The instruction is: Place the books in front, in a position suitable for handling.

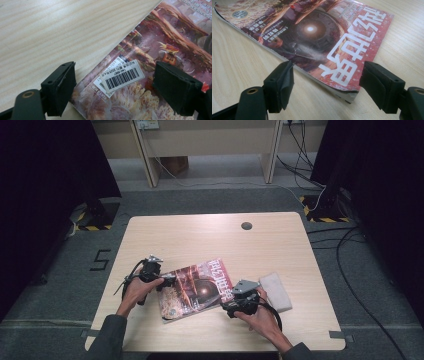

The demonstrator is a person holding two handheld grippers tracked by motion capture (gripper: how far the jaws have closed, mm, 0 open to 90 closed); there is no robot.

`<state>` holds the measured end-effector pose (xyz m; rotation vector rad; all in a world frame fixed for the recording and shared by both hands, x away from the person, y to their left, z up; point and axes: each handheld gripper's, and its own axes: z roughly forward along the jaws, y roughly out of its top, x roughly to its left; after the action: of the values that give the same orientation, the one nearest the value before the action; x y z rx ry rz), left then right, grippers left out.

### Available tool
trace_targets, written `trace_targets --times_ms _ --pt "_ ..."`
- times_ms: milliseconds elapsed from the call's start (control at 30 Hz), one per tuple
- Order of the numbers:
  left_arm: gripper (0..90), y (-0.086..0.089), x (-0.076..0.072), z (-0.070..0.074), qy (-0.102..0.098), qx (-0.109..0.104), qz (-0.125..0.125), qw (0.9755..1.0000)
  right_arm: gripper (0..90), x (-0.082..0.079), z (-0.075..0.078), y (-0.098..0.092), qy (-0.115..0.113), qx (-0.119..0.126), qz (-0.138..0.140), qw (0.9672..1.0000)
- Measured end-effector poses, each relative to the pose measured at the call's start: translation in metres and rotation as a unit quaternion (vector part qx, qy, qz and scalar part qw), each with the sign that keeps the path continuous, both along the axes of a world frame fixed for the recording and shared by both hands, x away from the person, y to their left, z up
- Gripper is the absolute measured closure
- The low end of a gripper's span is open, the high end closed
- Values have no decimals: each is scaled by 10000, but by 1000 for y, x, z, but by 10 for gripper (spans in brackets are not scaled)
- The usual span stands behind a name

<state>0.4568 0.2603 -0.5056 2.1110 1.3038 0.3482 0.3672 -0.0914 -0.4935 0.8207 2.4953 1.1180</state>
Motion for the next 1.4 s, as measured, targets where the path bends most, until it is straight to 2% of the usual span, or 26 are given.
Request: trace_targets --times_ms 200,467,633,767,1000,1200,1333,1400 --pt "173 -2 -12 2 122 72 -25 9999 266 0 1 -2 -4 11 3 10000" --pt "178 -8 -50 4 264 134 -220 9993 266 1 -3 -2 111 -65 -48 9999" --pt "175 -18 -76 4 303 151 -365 9988 265 2 -6 -3 302 -95 -160 9994" --pt "171 -25 -89 5 342 161 -554 9977 264 4 -9 -6 526 -74 -269 9982" --pt "167 -36 -102 6 401 197 -777 9960 257 8 -10 -12 615 -13 -481 9969" --pt "167 -45 -110 6 428 249 -941 9943 250 15 -11 -13 585 -8 -454 9973" --pt "167 -49 -114 7 415 260 -982 9940 252 23 -13 -14 511 5 -329 9981" --pt "173 -52 -116 7 437 219 -1048 9933 257 26 -12 -14 477 -89 -293 9984"
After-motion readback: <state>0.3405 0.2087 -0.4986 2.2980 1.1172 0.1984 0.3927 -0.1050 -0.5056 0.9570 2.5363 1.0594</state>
